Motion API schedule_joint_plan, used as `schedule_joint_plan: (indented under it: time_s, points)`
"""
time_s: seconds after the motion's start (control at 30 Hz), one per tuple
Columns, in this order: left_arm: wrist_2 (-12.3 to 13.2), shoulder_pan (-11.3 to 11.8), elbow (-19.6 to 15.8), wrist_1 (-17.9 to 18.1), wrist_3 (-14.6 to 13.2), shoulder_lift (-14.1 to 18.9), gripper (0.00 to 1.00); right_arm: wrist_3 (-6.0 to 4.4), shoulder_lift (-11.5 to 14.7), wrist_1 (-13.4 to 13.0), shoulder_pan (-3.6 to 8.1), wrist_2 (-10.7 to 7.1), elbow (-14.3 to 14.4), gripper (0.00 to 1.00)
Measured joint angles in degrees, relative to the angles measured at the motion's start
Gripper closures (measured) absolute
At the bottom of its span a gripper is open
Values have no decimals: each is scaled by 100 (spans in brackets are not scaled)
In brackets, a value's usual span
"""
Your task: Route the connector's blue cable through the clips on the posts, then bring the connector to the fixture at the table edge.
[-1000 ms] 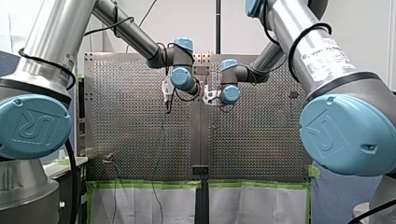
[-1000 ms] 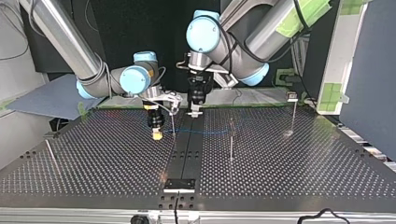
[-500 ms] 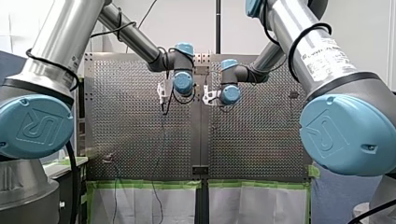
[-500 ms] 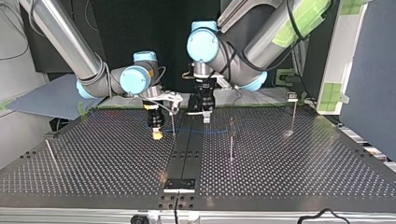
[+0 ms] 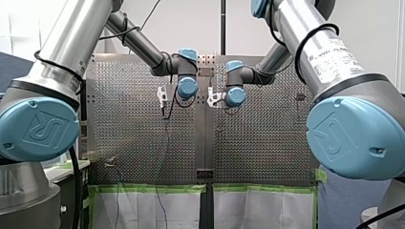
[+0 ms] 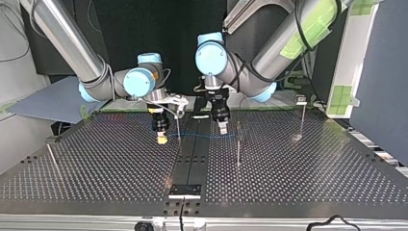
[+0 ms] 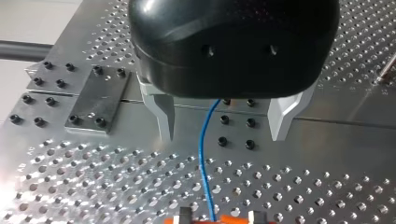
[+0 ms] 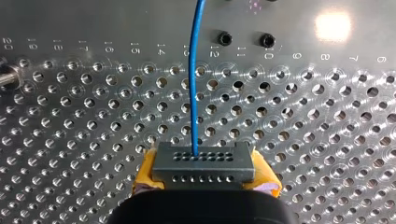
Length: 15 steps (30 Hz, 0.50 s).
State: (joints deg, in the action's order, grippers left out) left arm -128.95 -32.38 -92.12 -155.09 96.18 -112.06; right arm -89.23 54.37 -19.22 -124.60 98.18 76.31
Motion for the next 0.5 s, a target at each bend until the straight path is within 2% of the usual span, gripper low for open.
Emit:
schedule_joint_plan:
  time_s: [0.23,0.5]
  points:
    - [145,5,148,65,9,-258,0,4,0,11,-3,-3,1,100]
    - [92,95,319,83,2,-308,0,16,0,6,0,-9,3,100]
